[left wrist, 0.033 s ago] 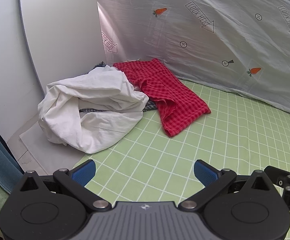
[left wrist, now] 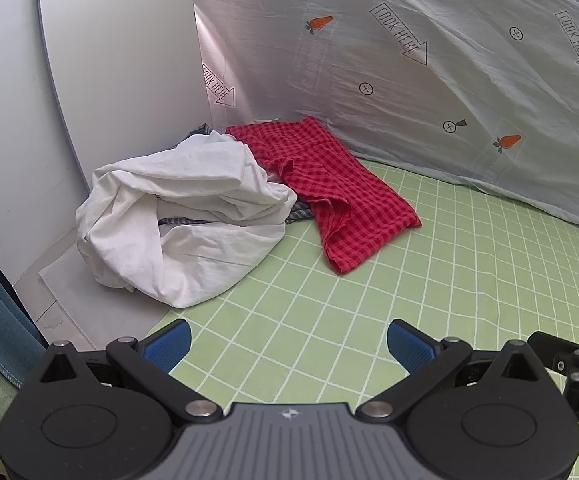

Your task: Fold clothes

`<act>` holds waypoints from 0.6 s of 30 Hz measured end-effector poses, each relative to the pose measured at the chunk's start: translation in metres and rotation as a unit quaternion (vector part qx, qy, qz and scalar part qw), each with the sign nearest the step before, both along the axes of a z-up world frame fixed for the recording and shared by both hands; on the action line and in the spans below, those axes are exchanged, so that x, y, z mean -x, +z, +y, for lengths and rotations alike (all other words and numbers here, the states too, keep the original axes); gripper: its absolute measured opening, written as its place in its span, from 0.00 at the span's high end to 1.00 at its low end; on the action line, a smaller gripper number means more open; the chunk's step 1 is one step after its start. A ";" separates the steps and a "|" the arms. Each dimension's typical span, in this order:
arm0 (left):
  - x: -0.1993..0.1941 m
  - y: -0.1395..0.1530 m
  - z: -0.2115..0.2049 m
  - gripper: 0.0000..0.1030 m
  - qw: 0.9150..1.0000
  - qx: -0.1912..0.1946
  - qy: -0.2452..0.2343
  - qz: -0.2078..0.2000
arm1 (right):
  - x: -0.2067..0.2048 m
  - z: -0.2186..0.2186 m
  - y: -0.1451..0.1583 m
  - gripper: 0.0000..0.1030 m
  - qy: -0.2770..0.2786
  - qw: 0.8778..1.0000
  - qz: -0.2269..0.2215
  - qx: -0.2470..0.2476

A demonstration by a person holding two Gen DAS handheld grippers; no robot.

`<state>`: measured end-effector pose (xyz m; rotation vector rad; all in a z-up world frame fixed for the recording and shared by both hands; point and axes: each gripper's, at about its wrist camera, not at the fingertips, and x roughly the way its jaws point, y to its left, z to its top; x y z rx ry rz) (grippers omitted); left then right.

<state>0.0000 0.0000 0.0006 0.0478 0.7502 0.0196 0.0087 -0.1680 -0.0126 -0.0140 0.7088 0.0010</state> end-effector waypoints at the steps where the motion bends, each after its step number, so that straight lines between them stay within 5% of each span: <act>1: 0.000 0.000 0.000 0.00 1.000 -0.002 0.000 0.000 | 0.000 0.000 0.000 0.00 0.000 1.000 0.000 0.000; 18: -0.001 -0.002 -0.002 0.00 1.000 -0.002 0.002 0.002 | 0.002 -0.001 -0.001 0.00 -0.002 1.000 -0.002 -0.002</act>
